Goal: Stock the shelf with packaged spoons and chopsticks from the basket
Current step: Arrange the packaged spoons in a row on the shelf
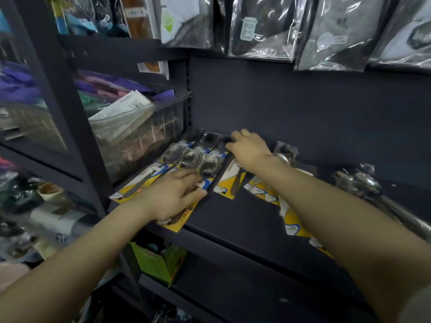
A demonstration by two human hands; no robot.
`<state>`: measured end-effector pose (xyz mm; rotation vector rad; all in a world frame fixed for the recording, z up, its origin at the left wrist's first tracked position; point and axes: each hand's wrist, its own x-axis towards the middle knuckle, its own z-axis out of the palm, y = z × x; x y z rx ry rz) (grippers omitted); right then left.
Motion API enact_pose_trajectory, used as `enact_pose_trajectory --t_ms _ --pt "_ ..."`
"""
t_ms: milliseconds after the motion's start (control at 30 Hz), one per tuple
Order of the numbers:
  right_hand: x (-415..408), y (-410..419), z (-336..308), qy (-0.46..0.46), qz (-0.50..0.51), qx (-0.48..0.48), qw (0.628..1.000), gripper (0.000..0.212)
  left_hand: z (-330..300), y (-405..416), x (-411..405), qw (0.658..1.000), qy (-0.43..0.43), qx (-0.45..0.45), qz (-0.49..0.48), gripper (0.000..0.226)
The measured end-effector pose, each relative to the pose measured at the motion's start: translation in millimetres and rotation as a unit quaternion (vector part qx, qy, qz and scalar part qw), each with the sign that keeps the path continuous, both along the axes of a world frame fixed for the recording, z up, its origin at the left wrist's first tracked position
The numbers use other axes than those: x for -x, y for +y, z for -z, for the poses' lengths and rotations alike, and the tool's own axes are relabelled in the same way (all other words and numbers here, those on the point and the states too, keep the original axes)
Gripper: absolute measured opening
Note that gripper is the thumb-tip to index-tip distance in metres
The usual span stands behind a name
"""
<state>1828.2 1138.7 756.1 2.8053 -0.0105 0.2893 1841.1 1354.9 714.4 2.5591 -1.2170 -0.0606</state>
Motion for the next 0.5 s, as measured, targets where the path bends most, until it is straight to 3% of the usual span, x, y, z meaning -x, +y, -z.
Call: enact_pose_trajectory --t_ms 67,133,200,300,500 --pt "10.1 11.0 3.8 -0.028 0.007 -0.112 0.993 0.041 0.1 1.0 -5.1 1.000 -0.009 -0.014 0.021 0.102" --pt "26.4 22.9 12.0 -0.029 0.012 -0.214 0.976 0.030 -0.7 2.1 -10.9 0.999 -0.007 -0.021 0.034 0.098" --pt "44.7 34.0 20.2 0.057 0.033 -0.272 0.960 0.051 -2.3 3.0 -13.4 0.999 -0.007 -0.021 0.047 0.096" --pt "58.5 39.6 27.8 0.158 0.052 -0.252 0.953 0.085 -0.8 2.0 -11.4 0.998 -0.034 -0.023 0.054 0.088" --pt "31.2 27.1 37.1 0.133 0.028 -0.228 0.964 0.069 0.7 0.2 -10.3 0.997 -0.063 0.016 0.051 0.090"
